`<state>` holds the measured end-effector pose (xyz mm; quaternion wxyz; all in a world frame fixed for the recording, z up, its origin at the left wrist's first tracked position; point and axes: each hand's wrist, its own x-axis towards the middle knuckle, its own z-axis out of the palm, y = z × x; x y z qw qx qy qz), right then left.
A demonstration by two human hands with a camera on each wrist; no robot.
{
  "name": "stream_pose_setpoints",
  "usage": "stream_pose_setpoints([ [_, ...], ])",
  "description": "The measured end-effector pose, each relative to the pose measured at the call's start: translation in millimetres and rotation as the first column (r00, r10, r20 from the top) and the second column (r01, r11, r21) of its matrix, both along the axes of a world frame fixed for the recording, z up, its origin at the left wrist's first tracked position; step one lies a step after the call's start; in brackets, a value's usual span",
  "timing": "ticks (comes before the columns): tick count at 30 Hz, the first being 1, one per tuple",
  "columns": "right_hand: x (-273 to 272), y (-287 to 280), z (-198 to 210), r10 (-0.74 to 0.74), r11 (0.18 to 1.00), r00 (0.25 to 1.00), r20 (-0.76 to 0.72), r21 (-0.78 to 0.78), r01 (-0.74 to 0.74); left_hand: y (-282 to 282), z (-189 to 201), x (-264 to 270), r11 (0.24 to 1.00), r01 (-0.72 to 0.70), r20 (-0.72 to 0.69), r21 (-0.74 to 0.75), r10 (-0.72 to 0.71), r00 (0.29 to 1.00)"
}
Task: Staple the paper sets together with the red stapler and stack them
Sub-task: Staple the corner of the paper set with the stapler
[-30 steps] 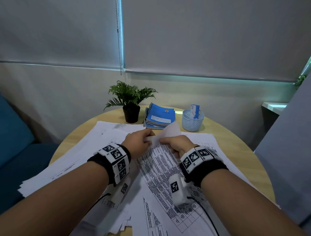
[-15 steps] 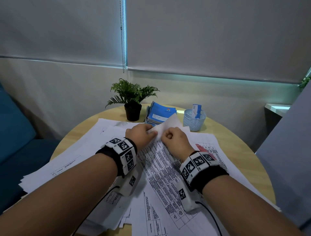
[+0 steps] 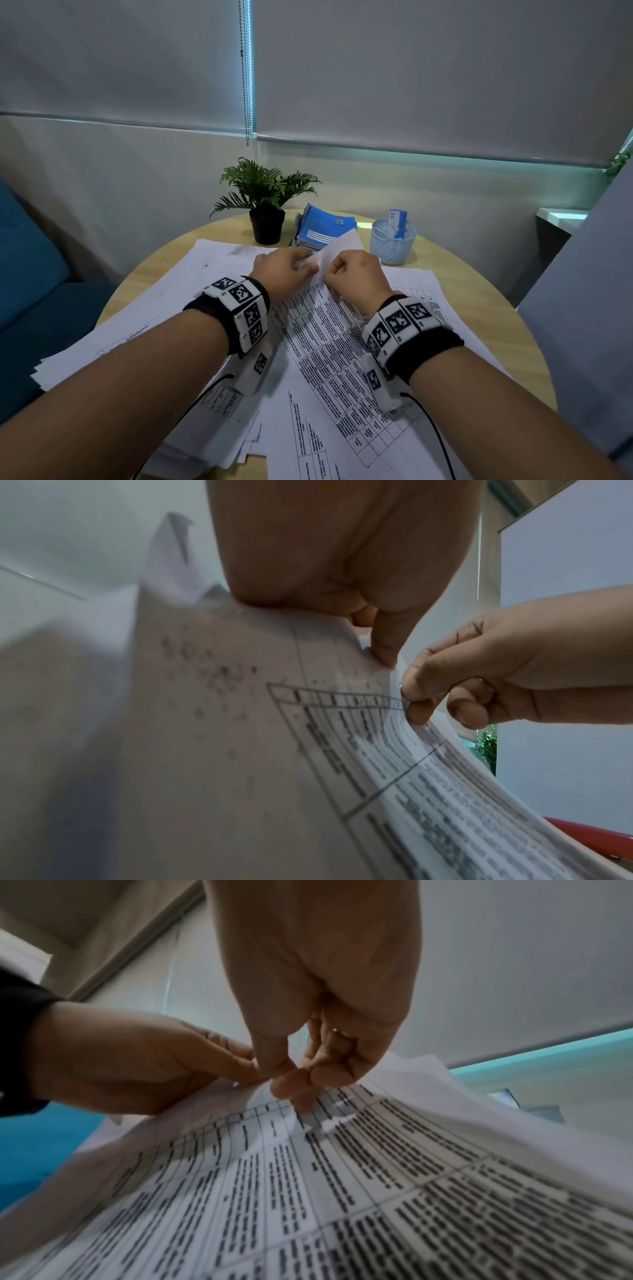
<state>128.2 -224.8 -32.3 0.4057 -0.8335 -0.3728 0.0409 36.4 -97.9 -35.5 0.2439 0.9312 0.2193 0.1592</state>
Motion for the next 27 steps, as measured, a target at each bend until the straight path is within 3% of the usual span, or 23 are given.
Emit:
stream_pose_setpoints([
  [6,-3.5,-0.4,-6.8,0.063,0.991,0.994,-0.093,0.120,-0.052,3.4,-2.4,6.1,0.999,-0.024,0.002,-0.039,0.024,1.000],
  [14,-2.9,-3.2,-13.7,0.136,0.982,0.991,-0.004,0.136,-0.134,10.8,0.7,13.9,0.996,-0.030,-0.057,-0.084,0.025,0.998],
  [20,1.1,0.2,-2.3,0.069,0.964,0.997,0.029,0.254,-0.074,0.2,-2.1,13.5,0.997,-0.073,-0.227,0.034,0.079,0.971],
  [23,11.9,-4.3,1.5,-0.007,0.980,0.996,0.090,0.199,-0.011,4.7,-3.0,10.4,0.999,-0.020,-0.273,0.035,0.029,0.962],
  [27,17.8,-24.2,0.5,0.002,0.992,1.000,0.001,0.124,-0.002,4.9,-7.7,8.9,1.000,0.010,-0.398,0.029,0.003,0.917],
])
